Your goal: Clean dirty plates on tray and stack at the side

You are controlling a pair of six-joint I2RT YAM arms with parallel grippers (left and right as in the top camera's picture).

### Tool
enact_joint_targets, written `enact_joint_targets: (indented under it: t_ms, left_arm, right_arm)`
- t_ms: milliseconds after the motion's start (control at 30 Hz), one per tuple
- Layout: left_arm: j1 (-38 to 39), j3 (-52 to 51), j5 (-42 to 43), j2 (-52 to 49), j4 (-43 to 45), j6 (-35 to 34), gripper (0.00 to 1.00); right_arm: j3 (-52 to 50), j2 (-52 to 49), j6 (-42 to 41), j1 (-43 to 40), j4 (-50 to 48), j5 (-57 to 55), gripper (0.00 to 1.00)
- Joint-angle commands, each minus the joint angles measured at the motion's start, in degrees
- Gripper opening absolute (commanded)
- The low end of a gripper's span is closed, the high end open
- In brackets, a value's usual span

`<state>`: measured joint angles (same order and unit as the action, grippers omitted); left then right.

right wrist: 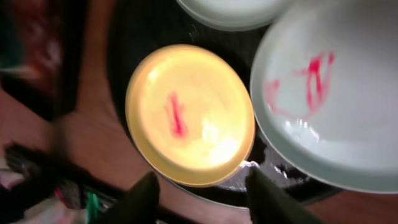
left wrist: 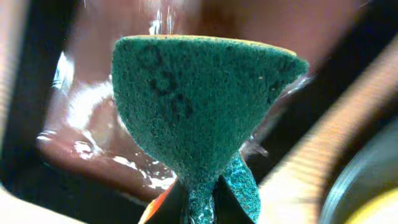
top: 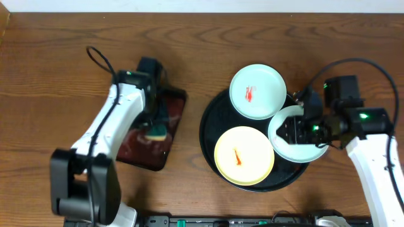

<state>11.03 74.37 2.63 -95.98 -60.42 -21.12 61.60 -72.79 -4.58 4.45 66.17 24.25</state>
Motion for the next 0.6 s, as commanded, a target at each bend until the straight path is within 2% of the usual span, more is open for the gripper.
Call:
enact_joint_targets:
  t_ms: [0, 133, 300, 433, 567]
  left_arm:
    - [-0.2, 4.9, -0.7, 4.7, -2.8, 1.1, 0.07]
    - [-0.2, 5.6, -0.6, 8.9, -4.9, 1.1, 0.08]
    - [-0.2, 5.6, 1.3, 13.2, -8.7, 1.1, 0.07]
    - [-0.2, 5.6, 1.5, 15.6, -12.0, 1.1, 0.07]
    - [-0.2, 5.6, 1.5, 16.6, -14.2, 1.1, 0.07]
  right_arm:
    - [-4.6, -0.9, -2.0, 1.1, -1.6, -0.4, 0.36]
    - [-10.9, -2.1, -4.7, 4.2, -6.3, -1.7, 0.34]
    - [-17.1, -3.5, -8.5, 10.4, -15.4, -9.3, 0.27]
    - [-19.1, -4.9, -12.9, 15.3, -18.3, -19.2, 0.27]
    - [-19.9, -7.5, -13.9, 17.4, -20.2, -21.3, 0.27]
